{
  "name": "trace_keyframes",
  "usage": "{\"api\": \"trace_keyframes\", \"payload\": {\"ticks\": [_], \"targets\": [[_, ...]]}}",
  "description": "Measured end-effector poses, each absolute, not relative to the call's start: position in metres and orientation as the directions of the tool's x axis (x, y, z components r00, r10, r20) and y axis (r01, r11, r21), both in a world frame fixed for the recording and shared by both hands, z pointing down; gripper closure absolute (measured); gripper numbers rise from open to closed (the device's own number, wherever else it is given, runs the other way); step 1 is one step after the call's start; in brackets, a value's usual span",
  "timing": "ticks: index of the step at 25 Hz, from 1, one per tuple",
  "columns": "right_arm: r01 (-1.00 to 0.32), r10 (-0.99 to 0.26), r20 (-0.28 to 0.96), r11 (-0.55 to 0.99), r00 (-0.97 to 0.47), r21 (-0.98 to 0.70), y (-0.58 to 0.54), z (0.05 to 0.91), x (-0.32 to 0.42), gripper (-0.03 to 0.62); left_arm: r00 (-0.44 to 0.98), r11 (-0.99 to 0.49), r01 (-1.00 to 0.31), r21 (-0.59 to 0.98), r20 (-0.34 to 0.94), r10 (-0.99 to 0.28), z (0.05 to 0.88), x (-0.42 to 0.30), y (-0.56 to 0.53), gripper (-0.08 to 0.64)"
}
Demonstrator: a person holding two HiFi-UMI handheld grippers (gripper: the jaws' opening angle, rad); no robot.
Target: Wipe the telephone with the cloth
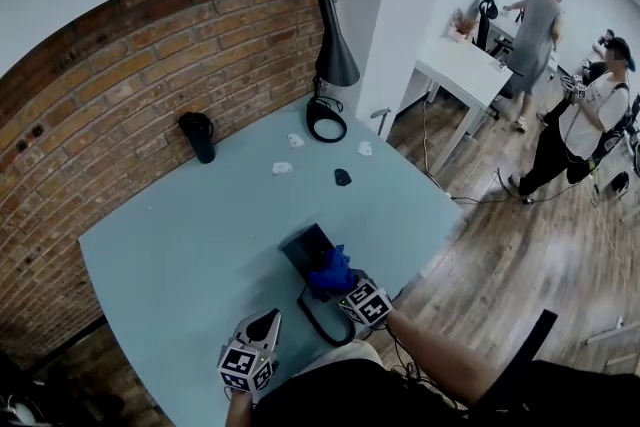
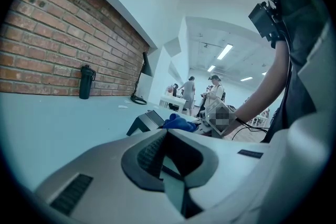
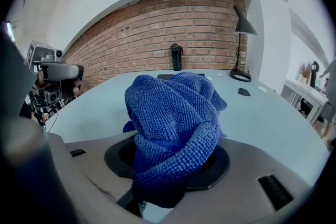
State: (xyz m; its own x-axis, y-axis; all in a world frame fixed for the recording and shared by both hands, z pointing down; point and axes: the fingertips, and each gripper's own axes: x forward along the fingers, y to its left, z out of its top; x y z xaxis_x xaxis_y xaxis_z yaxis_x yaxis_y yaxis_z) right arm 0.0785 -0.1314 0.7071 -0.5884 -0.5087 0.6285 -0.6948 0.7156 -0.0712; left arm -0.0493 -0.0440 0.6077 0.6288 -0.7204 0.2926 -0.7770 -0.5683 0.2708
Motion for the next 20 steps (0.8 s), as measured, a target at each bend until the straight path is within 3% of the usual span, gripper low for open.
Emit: {"api": "trace_keyframes", "payload": {"ticks": [20], "targets": [[-0.724,-0.483,0.662,0.678,-0.573,-0.131,-0.11,0.715,0.088,0.379,0.63,-0.558,-0.776,0.294,0.305,-0.714,0.612,-0.05,-0.041,0.56]]}}
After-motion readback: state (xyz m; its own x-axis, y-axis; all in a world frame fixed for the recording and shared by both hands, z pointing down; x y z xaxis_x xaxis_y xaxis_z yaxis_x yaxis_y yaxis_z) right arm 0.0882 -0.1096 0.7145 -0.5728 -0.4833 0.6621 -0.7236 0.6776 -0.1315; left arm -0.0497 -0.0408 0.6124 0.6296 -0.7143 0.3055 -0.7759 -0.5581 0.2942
